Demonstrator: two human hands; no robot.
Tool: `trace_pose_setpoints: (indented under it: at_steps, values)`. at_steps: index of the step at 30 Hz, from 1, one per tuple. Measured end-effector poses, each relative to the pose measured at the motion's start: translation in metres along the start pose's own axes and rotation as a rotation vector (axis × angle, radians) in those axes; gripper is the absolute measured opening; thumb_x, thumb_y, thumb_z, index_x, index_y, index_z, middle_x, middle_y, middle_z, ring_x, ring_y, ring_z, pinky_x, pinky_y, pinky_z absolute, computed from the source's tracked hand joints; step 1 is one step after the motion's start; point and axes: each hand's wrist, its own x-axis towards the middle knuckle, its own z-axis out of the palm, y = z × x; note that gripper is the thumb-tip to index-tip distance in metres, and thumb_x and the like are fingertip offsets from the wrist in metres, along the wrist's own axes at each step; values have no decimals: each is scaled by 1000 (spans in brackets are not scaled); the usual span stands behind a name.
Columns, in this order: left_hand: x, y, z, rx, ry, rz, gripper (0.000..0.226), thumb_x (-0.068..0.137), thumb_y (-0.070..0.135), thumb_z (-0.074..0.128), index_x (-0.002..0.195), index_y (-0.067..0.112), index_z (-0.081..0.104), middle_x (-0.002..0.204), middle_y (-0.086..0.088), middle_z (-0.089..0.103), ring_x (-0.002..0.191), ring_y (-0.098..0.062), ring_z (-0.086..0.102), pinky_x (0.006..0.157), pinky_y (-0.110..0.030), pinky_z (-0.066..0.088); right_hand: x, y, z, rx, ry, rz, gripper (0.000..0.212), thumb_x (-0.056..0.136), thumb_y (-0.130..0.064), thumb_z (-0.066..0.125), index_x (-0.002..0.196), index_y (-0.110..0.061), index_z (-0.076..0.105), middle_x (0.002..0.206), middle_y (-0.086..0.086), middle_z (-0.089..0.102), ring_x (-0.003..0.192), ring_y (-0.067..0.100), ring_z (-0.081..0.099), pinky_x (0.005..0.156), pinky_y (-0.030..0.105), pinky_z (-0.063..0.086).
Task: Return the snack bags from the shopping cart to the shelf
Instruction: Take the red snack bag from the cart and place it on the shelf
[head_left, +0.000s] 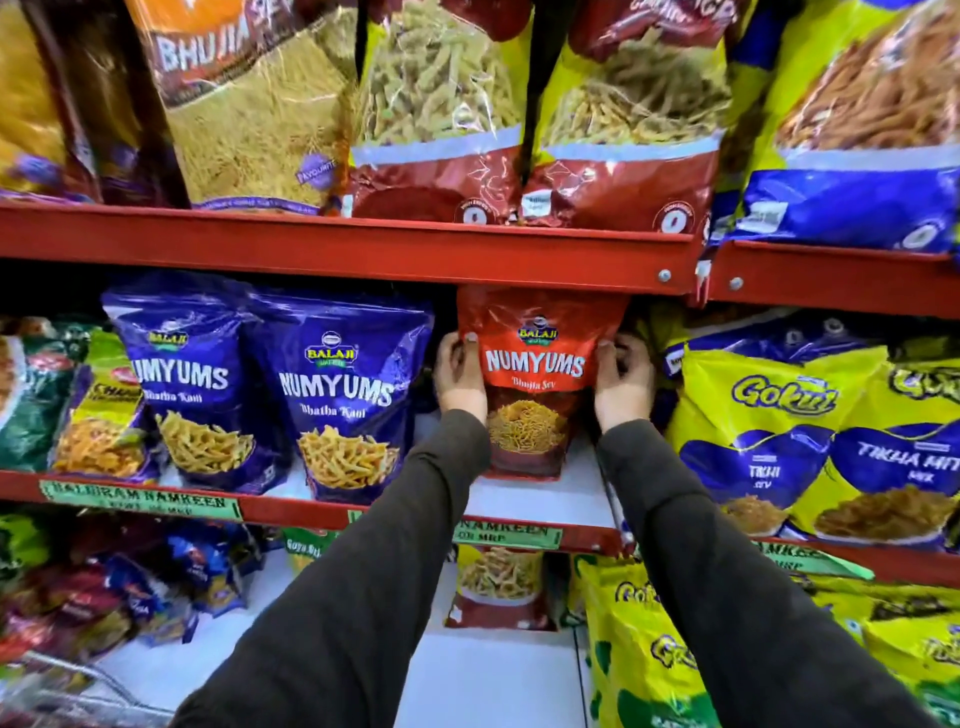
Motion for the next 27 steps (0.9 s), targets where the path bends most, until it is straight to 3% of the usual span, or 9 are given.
trace_pose_setpoints:
  at_steps: [2, 5, 8, 9, 12, 16, 20, 24, 27]
  values:
    - [-5, -2, -4, 81, -50, -40, 45, 95, 29, 50, 134, 9, 40, 125, -12, 56, 113, -23, 54, 103, -37, 41, -3, 9, 0, 25, -105, 114, 39, 98, -44, 47, 120, -14, 58, 115, 5, 64, 103, 20, 57, 91, 26, 45]
    - [-12, -26, -22, 229, -96, -167, 74, 82, 68, 39, 139, 22, 37, 141, -5, 49, 126, -24, 48, 112, -40, 35, -13, 48, 0, 30, -223, 410, 85, 75, -90, 31, 136, -34, 48, 138, -7, 55, 127, 19, 51, 118, 42, 31]
    - [2, -76, -44, 324, -129, -291, 111, 49, 98, 29, 137, 30, 39, 146, -4, 48, 132, -28, 45, 116, -49, 31, 2, 144, 4, 7, -307, 567, 109, 52, -105, 23, 141, -44, 39, 151, -7, 47, 143, 24, 39, 121, 54, 23]
    - [-2, -78, -48, 355, -148, -326, 111, 49, 99, 29, 136, 31, 41, 145, -5, 48, 132, -29, 45, 116, -49, 31, 7, 167, 6, 12, -330, 573, 109, 52, -105, 24, 141, -44, 39, 151, -8, 47, 144, 23, 38, 121, 53, 23]
    - [-23, -59, -52, 452, -183, -303, 75, 80, 76, 28, 135, 28, 43, 145, -8, 48, 132, -30, 44, 116, -46, 30, -24, 126, -3, -42, -350, 572, 111, 53, -105, 25, 139, -38, 45, 147, -3, 52, 138, 26, 45, 118, 54, 30]
    - [-33, -59, -63, 487, -181, -278, 83, 69, 81, 27, 129, 27, 48, 139, -11, 53, 128, -31, 48, 114, -48, 34, -63, 63, -20, -12, -374, 555, 101, 56, -102, 29, 105, -22, 67, 124, 11, 68, 116, 32, 62, 108, 54, 44]
    - [-65, -32, -71, 551, -199, -206, 60, 93, 57, 29, 134, 16, 46, 142, -11, 48, 131, -30, 44, 109, -38, 31, -94, 26, -34, -15, -362, 432, 75, 82, -82, 30, 125, -27, 60, 131, 4, 63, 121, 26, 58, 111, 50, 42]
    - [-77, -29, -79, 629, -182, -134, 53, 98, 47, 26, 133, 12, 46, 138, -15, 51, 128, -30, 45, 94, -31, 31, -109, 26, -43, -75, -346, 415, 91, 64, -97, 26, 122, -37, 60, 130, 5, 65, 118, 30, 60, 107, 54, 45]
    - [-87, -18, -79, 707, -201, -145, 52, 99, 45, 25, 132, 10, 45, 133, -18, 53, 125, -33, 47, 90, -31, 30, -117, 12, -49, -112, -411, 401, 91, 66, -96, 27, 129, -36, 56, 135, 0, 61, 125, 27, 55, 112, 52, 40]
